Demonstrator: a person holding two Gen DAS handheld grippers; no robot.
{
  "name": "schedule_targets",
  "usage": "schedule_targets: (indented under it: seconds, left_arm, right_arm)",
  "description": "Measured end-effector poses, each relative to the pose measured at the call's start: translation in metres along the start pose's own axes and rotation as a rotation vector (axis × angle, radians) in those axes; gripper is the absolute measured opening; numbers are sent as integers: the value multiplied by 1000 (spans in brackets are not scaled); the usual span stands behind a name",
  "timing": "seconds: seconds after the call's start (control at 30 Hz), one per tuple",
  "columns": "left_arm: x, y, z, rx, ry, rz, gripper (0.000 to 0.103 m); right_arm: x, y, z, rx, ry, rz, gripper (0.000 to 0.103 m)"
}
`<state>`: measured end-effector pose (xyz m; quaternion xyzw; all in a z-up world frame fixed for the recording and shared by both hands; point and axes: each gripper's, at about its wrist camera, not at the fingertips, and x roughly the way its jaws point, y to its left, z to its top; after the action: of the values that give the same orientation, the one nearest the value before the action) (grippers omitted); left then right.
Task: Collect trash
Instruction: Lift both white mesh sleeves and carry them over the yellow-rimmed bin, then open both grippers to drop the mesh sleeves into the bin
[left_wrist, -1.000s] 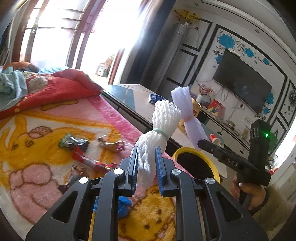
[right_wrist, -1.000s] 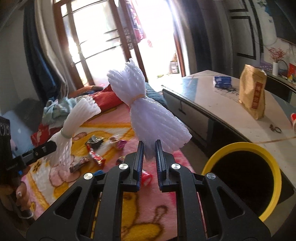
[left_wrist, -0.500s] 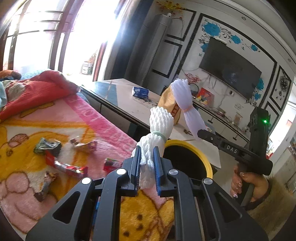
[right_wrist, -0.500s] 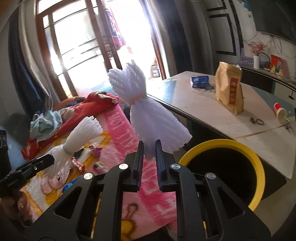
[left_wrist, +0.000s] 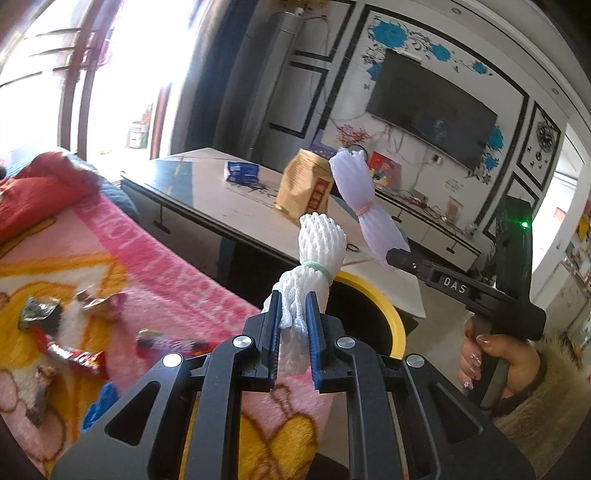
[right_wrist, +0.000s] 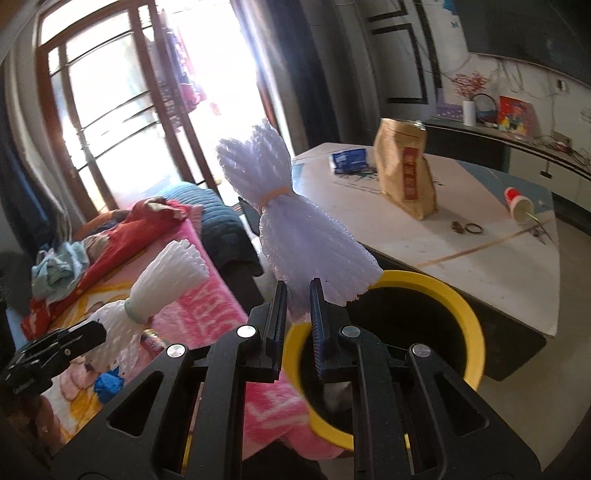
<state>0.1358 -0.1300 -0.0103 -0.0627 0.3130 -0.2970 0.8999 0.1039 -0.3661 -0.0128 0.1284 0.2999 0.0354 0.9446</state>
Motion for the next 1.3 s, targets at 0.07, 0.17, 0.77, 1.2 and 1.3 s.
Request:
schedule_targets:
  seconds: [0.07,0.17,0.77,1.2,1.3]
  left_arm:
    - [7,-7,1,16,6,-11,13]
    - [18,-15,2,36,18,-23,13]
    - [65,-46,-2,108,74,-63,13]
    - [108,-53,-21,110,150,-51,13]
    - [117,-55,-23,119,164,-46,13]
  right_arm:
    - [0,-7,0,12,2,-15,8]
    - [0,-19,-1,31,5,-38,8]
    - [11,-66,-6,125,46,-136,9]
    - [25,-95,-20,227,117,-153,9]
    - [29,-99,-22,237,132,-156,9]
